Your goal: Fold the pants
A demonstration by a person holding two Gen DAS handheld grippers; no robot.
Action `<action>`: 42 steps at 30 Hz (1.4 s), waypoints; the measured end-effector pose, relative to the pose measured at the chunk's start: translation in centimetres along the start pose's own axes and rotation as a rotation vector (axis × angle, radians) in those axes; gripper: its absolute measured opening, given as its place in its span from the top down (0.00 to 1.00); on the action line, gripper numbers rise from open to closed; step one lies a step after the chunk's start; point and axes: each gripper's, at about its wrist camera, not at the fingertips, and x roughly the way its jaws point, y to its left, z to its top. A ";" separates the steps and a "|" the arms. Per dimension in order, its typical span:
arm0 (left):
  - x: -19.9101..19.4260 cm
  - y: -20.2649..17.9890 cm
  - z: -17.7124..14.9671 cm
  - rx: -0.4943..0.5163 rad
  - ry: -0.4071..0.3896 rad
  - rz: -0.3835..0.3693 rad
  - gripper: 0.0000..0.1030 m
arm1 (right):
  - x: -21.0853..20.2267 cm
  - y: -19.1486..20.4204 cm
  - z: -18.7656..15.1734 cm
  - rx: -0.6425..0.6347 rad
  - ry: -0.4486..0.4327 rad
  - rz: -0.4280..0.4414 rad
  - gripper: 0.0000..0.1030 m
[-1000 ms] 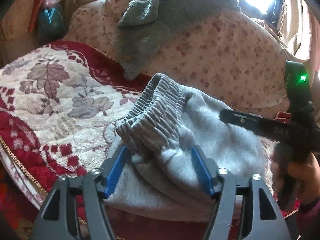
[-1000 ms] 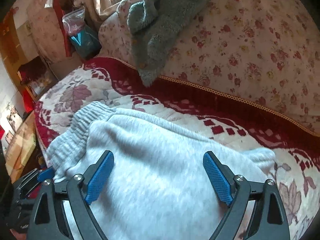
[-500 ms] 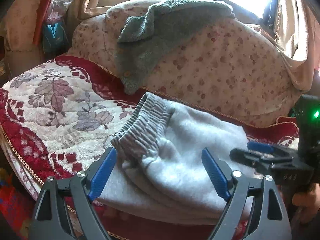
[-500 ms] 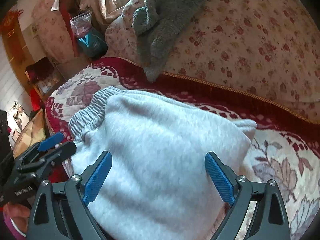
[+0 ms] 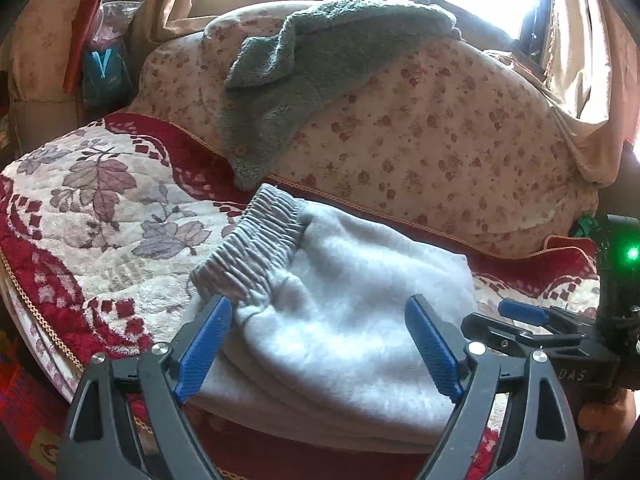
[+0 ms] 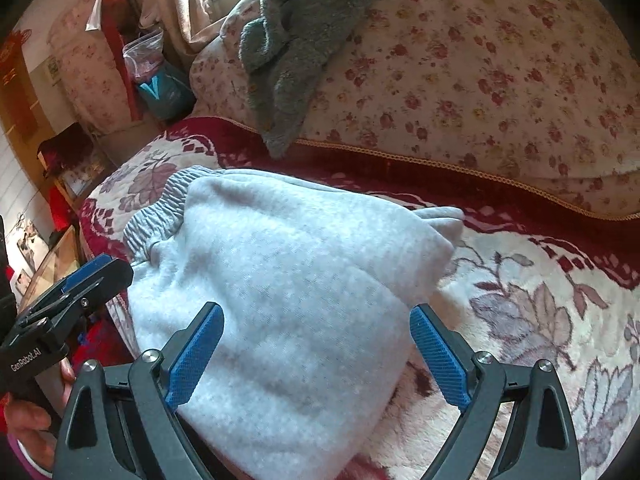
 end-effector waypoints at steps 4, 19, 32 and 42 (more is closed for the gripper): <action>0.0 -0.8 -0.1 0.014 -0.005 0.004 0.15 | -0.5 -0.4 -0.3 0.009 -0.004 -0.004 0.06; 0.8 0.9 0.8 -0.010 0.014 -0.017 0.08 | -0.5 -1.5 -1.3 0.047 0.021 0.014 0.00; 6.3 6.5 4.2 -0.099 0.138 -0.175 0.05 | 1.0 -7.0 -3.7 0.347 0.085 0.186 0.00; 10.1 10.7 1.2 -0.193 0.227 -0.254 0.01 | 5.2 -8.1 -5.2 0.511 0.139 0.387 0.00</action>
